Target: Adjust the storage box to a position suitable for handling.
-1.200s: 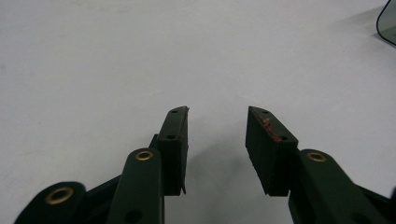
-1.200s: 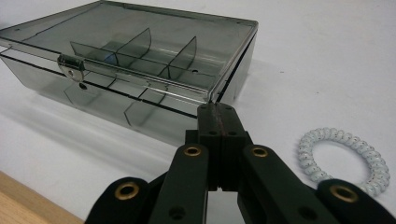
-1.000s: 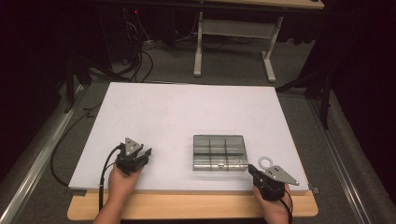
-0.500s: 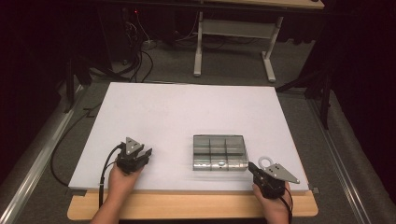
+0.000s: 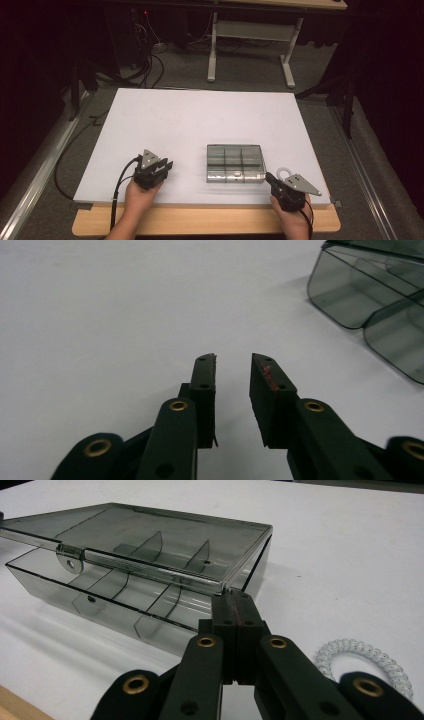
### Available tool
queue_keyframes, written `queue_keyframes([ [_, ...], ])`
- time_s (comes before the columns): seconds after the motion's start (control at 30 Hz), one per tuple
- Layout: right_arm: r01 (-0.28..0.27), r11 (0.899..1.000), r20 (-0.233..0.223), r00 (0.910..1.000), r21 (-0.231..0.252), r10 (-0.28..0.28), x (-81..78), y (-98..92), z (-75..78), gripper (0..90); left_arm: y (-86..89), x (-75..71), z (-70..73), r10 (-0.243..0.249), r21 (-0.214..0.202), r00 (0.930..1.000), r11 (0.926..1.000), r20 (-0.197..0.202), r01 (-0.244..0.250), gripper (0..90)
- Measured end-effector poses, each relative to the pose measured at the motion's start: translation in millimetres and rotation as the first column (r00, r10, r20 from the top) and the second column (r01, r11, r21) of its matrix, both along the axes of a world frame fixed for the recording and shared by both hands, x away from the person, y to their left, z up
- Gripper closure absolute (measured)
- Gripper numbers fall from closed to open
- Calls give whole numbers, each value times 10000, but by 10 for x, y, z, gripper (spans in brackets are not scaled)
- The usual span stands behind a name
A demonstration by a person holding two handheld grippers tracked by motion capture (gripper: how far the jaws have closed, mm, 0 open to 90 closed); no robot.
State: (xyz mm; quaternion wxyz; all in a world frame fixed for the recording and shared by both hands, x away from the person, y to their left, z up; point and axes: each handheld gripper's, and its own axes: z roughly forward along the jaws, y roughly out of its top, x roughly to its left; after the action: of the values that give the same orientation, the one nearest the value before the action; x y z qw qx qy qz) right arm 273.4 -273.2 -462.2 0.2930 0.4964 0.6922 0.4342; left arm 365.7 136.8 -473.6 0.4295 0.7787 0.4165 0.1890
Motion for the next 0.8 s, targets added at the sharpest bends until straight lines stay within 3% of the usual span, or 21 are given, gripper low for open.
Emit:
queue_keyframes([
  [0.23,10,10000,73,10000,47,-10,7,-7,21,900,-304,-117,7,-781,-129,9969,9969,28,781,753],
  [0.33,2,10000,47,10000,51,-2,13,-6,20,900,-419,-180,32,-1133,-375,9934,9928,179,1139,762],
  [0.5,14,10000,54,10000,62,-14,20,1,18,900,-531,-267,90,-1518,-715,9881,9856,262,1533,779],
  [0.8,-25,9999,172,9998,121,23,33,2,54,900,-641,-331,174,-1800,-889,9828,9791,416,1831,805],
])
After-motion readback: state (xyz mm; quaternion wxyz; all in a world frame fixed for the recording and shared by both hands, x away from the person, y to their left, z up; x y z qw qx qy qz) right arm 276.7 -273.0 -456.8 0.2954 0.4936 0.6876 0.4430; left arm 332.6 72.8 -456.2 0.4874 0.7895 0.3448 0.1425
